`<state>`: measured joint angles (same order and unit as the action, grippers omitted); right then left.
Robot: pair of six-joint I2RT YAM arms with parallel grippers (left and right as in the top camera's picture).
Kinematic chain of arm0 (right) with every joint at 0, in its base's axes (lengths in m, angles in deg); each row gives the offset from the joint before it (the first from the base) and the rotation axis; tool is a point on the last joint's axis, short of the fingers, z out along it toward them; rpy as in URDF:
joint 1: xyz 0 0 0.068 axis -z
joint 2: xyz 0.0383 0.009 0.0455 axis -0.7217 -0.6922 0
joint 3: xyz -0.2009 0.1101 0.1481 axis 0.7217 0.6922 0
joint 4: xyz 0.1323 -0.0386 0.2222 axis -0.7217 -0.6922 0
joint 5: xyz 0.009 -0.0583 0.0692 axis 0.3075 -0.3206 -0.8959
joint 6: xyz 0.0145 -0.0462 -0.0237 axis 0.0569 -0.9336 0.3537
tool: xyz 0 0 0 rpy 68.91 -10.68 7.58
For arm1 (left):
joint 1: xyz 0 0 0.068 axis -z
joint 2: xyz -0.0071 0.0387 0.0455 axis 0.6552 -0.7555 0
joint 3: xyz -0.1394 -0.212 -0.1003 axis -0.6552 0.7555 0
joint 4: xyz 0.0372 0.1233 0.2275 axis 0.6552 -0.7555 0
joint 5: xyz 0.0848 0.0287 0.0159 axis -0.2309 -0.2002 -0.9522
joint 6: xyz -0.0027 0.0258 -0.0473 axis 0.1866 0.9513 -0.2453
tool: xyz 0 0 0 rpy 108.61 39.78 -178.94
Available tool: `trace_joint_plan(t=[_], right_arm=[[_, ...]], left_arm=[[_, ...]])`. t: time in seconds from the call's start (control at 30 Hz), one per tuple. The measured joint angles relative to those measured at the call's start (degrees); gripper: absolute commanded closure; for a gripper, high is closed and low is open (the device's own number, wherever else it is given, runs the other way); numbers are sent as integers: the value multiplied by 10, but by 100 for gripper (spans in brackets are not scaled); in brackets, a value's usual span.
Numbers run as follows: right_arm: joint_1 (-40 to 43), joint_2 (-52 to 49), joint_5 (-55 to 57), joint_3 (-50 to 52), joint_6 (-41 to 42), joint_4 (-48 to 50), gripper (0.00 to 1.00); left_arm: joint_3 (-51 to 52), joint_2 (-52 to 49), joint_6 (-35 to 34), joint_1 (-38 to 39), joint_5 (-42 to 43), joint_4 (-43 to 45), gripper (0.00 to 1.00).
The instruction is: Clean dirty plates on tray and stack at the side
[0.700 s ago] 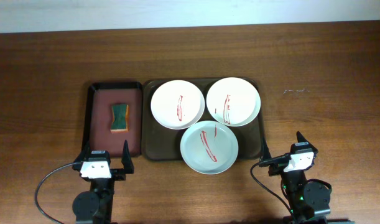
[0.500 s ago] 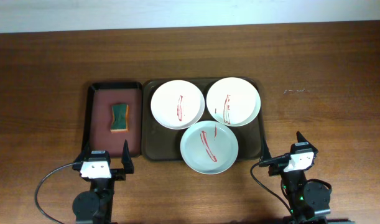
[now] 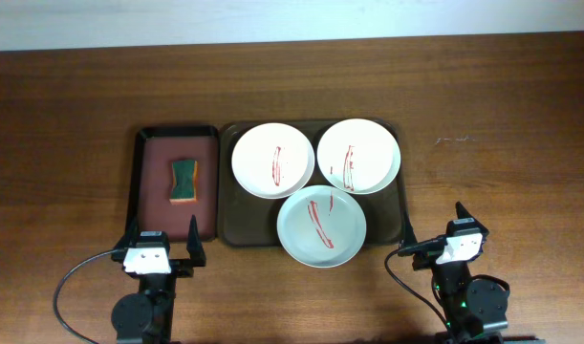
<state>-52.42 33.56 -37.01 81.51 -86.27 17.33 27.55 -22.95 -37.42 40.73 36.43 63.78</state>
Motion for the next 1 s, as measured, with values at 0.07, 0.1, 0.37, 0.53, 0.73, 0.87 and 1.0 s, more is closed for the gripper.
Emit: trace_joint_plan(t=[0.07, 0.1, 0.37, 0.53, 0.73, 0.87, 1.0], right_arm=[[0, 0, 0, 0, 0, 0, 1], [0, 0, 0, 0, 1, 0, 1], [0, 0, -1, 0, 20, 2, 1], [0, -13, -1, -47, 58, -97, 1], [0, -223, -49, -239, 108, -255, 1], [0, -365, -77, -364, 108, -356, 1], [0, -486, -97, -474, 110, -445, 1]], left_arm=[[0, 0, 0, 0, 0, 0, 1], [0, 0, 0, 0, 0, 0, 0], [0, 0, 0, 0, 0, 0, 1], [-35, -1, 0, 0, 0, -83, 1], [-200, -122, 0, 0, 3, -214, 1], [-290, -246, 0, 0, 28, -261, 1], [-415, -389, 0, 0, 61, -342, 1]])
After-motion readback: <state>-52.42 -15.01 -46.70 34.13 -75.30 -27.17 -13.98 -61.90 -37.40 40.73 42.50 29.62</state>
